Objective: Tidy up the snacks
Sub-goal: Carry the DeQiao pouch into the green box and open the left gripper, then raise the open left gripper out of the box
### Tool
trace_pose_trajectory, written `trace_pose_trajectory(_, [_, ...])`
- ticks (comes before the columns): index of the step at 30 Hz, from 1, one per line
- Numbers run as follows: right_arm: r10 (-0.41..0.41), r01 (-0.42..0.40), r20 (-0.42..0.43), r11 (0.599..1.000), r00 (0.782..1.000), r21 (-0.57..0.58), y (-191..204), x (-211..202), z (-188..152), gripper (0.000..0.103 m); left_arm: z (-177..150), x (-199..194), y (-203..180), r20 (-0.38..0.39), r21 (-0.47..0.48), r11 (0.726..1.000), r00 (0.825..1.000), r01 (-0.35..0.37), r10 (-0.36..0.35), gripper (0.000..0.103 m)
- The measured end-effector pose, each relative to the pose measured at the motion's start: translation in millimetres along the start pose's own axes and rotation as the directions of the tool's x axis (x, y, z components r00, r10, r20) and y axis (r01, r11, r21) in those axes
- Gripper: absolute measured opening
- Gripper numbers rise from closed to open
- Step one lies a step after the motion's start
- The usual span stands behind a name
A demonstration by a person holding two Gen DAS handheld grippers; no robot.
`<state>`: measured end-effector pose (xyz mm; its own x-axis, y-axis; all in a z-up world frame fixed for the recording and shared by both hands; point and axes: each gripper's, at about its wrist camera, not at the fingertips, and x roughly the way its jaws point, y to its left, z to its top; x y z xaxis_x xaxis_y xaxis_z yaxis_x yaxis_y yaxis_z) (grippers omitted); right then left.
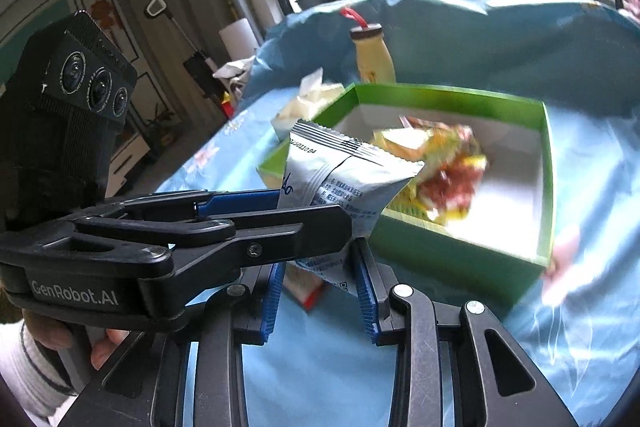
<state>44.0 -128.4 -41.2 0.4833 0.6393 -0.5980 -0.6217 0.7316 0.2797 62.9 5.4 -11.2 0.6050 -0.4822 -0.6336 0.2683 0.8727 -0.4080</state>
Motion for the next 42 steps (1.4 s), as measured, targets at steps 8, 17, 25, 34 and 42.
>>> trace_pose_trajectory(8, [0.032,-0.033,0.022,0.999,0.999,0.009,-6,22,42,0.036,40,1,25,0.02,-0.031,0.999,1.0,-0.021,0.021,0.05])
trace_pose_trajectory(17, [0.059,-0.057,-0.035,0.997,0.998,0.047,-18,68,63,0.036,54,20,65,-0.018,-0.123,0.991,0.999,-0.045,0.043,0.05])
trace_pose_trajectory(25, [0.041,-0.036,-0.112,0.998,0.993,0.046,-19,102,60,0.036,45,37,89,-0.066,-0.185,0.98,0.996,-0.067,0.056,0.05])
trace_pose_trajectory(34, [-0.027,0.033,-0.141,0.999,0.99,0.038,-20,112,61,0.036,42,47,93,-0.091,-0.191,0.977,0.993,-0.092,0.076,0.05])
trace_pose_trajectory(42, [-0.034,0.04,-0.146,0.998,0.989,0.041,-20,107,61,0.036,45,44,94,-0.084,-0.193,0.975,0.992,-0.112,0.097,0.056])
